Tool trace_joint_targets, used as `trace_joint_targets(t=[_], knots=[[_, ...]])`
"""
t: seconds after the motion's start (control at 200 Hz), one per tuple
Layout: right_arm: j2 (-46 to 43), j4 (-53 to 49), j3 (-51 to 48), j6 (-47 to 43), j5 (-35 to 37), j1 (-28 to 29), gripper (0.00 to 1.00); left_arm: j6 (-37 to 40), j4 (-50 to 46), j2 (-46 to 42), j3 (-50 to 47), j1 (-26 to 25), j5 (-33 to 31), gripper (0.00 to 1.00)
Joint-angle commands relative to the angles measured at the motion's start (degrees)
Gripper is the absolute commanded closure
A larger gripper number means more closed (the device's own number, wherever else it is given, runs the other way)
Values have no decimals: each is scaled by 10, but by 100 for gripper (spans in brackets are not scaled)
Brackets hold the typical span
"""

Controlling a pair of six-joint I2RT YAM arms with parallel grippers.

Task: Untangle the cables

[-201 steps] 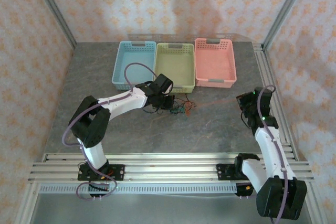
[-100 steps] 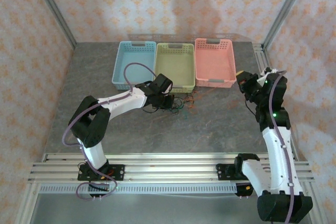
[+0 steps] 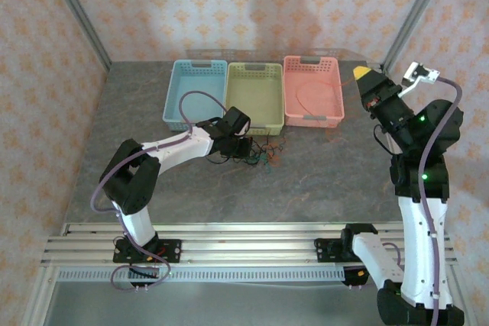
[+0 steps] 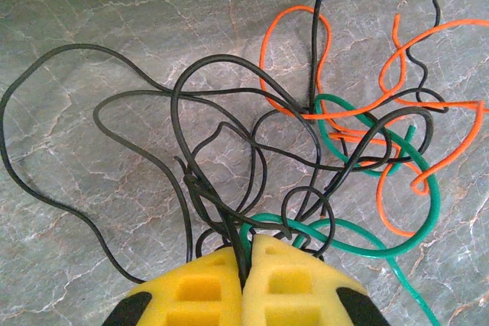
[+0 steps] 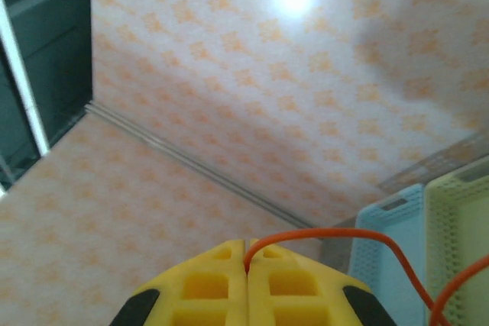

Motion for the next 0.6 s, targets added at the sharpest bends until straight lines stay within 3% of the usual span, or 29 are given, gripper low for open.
trace_joint_targets(t=[0.0, 0.595], knots=[[24, 86, -29, 75, -36, 3, 100, -8, -8, -16, -5, 4, -18, 100], [58, 107, -85, 94, -34, 16, 100, -7, -9, -12, -2, 4, -16, 100]])
